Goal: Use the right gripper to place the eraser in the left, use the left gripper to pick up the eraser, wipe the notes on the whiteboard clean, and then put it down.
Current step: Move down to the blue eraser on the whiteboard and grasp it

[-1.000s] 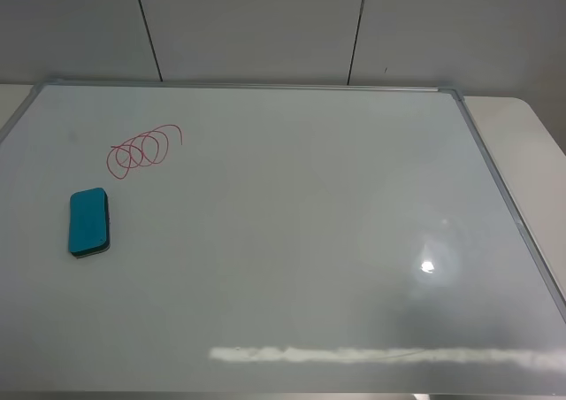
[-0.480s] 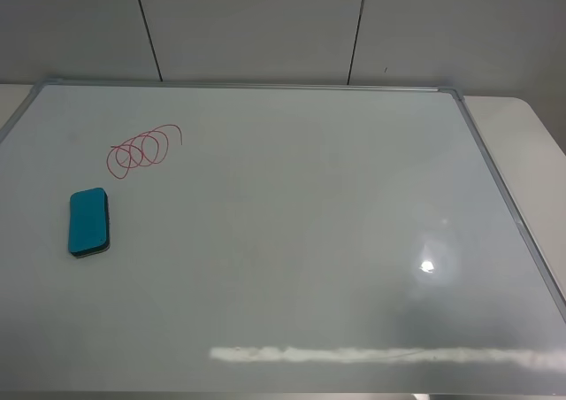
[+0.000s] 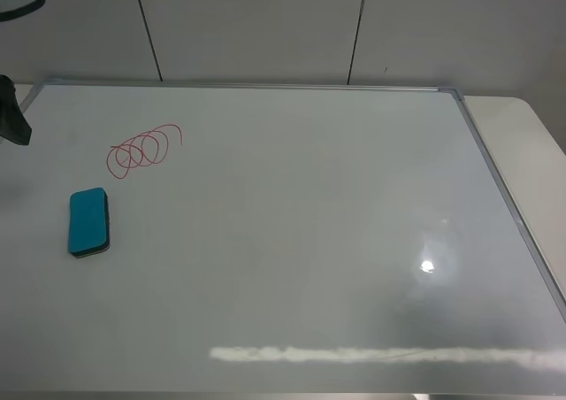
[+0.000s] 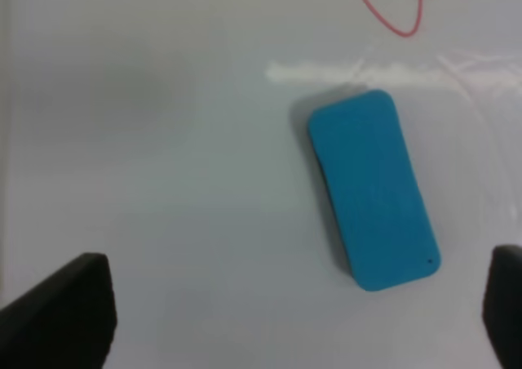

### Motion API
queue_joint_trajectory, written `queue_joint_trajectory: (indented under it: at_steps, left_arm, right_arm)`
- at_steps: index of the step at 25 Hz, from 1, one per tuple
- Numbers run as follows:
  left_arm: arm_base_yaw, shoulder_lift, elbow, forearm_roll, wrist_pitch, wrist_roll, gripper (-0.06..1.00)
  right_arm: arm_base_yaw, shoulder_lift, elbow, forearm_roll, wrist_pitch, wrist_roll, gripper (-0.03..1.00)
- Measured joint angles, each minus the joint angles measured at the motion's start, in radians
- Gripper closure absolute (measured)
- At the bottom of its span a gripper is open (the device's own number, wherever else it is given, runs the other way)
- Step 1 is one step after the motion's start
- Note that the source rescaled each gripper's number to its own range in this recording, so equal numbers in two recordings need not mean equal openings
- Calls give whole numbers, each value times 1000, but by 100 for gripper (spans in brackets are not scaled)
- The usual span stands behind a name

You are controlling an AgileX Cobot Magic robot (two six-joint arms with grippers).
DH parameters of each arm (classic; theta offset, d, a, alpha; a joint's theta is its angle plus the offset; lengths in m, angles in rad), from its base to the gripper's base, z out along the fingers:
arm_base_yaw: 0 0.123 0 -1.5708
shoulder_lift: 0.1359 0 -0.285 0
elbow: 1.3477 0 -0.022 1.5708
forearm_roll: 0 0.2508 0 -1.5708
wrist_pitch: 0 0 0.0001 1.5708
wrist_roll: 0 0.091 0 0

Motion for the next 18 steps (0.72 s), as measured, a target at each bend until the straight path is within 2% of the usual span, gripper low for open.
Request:
queue_joint_trajectory:
  at_steps: [5,11,18]
  left_arm:
    - [0,100,-18,-55,0,-2,15]
    - [0,200,-20,-63,-4,-95,15]
    - [0,292,-20,-63,-16,-116,15]
  right_arm:
    - [0,0,0,0,0,0,-3]
    - [0,0,0,0,0,0,-3]
    - [0,0,0,0,0,0,-3]
